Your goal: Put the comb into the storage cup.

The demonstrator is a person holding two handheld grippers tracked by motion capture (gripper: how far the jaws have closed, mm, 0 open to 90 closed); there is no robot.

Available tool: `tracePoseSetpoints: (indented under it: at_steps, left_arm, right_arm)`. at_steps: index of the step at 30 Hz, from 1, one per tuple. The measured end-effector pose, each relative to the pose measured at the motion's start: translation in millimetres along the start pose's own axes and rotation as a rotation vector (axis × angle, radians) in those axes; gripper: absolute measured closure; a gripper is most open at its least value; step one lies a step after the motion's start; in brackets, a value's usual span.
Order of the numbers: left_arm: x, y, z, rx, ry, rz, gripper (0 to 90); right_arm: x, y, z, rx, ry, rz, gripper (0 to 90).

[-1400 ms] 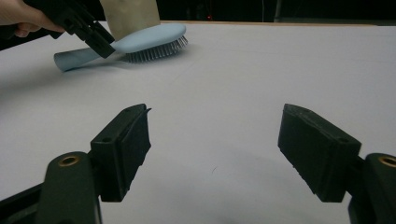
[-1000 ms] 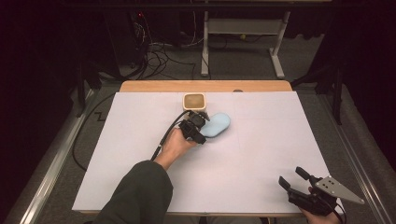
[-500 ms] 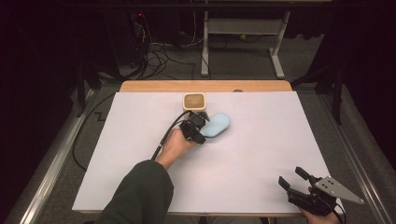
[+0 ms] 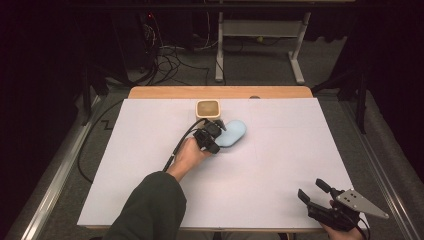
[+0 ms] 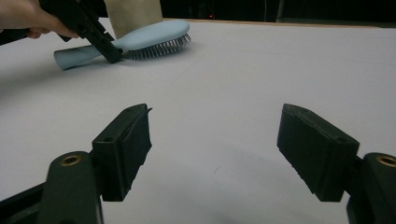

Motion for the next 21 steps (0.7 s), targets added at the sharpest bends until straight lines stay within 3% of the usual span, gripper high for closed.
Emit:
tracePoseSetpoints:
  at_steps: [21]
  left_arm:
    - [-5.2,0.3,0.4,0.043,-0.043,0.011,69.5]
  right_arm:
    - [-0.1,-0.1,-0.1,-0.001,0.0,0.003,26.5]
Point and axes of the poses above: each handheld gripper's, and its own axes: x roughly forward along the jaws, z roughly out of its top, y roughly to its left, the point moved 10 cm from there along x, roughly forward along the jaws, and after that the axes turned 1 degree about -z, right-handed, at the moved point
